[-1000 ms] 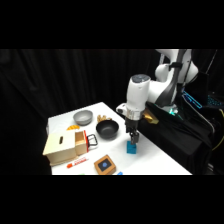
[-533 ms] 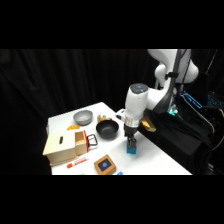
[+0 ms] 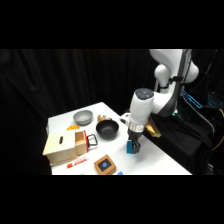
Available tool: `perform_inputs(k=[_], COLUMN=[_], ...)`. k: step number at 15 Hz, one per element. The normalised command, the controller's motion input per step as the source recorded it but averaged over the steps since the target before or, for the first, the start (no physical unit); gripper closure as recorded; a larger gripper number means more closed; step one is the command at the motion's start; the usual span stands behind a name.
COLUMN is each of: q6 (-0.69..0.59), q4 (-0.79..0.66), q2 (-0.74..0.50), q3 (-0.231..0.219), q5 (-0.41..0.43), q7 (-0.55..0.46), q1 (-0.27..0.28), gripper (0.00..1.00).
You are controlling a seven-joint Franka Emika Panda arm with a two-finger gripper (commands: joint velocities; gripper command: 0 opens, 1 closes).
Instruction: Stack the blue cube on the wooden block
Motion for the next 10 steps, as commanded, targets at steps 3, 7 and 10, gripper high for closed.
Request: perform_inputs(k=[3, 7, 10], q6=[0.3, 0.32, 0.28], q4=[-0.11, -0.06, -0.04], q2=[0.03, 0.1, 0.1], q3=[-0.139, -0.127, -0.095], q5=[0.035, 0.101, 0.193], q7=[0.12, 0.0, -0.1], q1=[0.1, 0.093, 0.14], gripper=[0.0, 0.0, 0.25])
